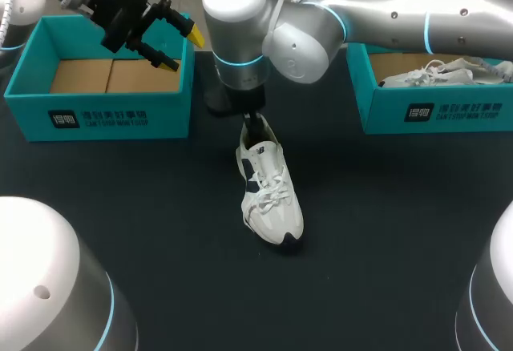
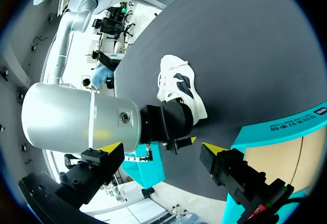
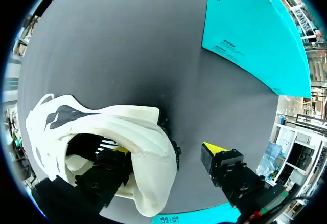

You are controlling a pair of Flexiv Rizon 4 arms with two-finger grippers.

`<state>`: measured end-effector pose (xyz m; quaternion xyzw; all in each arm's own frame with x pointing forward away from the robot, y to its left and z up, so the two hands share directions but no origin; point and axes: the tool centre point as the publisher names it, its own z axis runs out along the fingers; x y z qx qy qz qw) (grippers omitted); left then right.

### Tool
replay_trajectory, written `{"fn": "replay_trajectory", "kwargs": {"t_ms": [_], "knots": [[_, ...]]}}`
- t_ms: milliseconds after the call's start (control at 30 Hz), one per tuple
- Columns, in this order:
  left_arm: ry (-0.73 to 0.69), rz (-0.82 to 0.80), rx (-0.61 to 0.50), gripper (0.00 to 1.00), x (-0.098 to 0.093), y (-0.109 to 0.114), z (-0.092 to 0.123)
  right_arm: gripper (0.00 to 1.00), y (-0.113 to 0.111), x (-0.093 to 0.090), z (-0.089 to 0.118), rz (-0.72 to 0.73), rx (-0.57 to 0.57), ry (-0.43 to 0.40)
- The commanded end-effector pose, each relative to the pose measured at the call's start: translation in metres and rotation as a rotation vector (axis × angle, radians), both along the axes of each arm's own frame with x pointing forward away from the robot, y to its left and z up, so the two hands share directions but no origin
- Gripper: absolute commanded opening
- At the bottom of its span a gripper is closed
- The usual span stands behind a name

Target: Take the shoe out of the shoebox, open the shoe tongue, remove and reinsert the insole, then place the shoe into the shoebox

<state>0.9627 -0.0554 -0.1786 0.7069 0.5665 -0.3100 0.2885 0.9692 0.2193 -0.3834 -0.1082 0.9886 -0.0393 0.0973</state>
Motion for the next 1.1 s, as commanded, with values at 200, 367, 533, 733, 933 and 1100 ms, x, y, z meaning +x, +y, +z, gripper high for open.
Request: {"fn": "replay_trajectory", "kwargs": {"t_ms": [200,367,533,733,933,1100], "knots": [[-0.001,0.0,0.002,1.0,0.0,0.0,0.0,0.27,-0.007,0.007,-0.006,-0.013,-0.01,0.012],[-0.001,0.0,0.002,1.0,0.0,0.0,0.0,0.0,-0.008,0.006,-0.009,-0.015,-0.015,0.023],[-0.001,0.0,0.002,1.0,0.0,0.0,0.0,0.0,-0.012,0.003,-0.006,-0.053,-0.011,0.037],[-0.001,0.0,0.002,1.0,0.0,0.0,0.0,0.0,-0.025,0.003,0.024,-0.11,-0.013,0.045],[-0.001,0.0,0.002,1.0,0.0,0.0,0.0,0.0,-0.04,0.005,0.076,-0.137,-0.004,0.013],[-0.001,0.0,0.002,1.0,0.0,0.0,0.0,0.0,-0.049,0.01,0.122,-0.122,0.004,-0.005]]}}
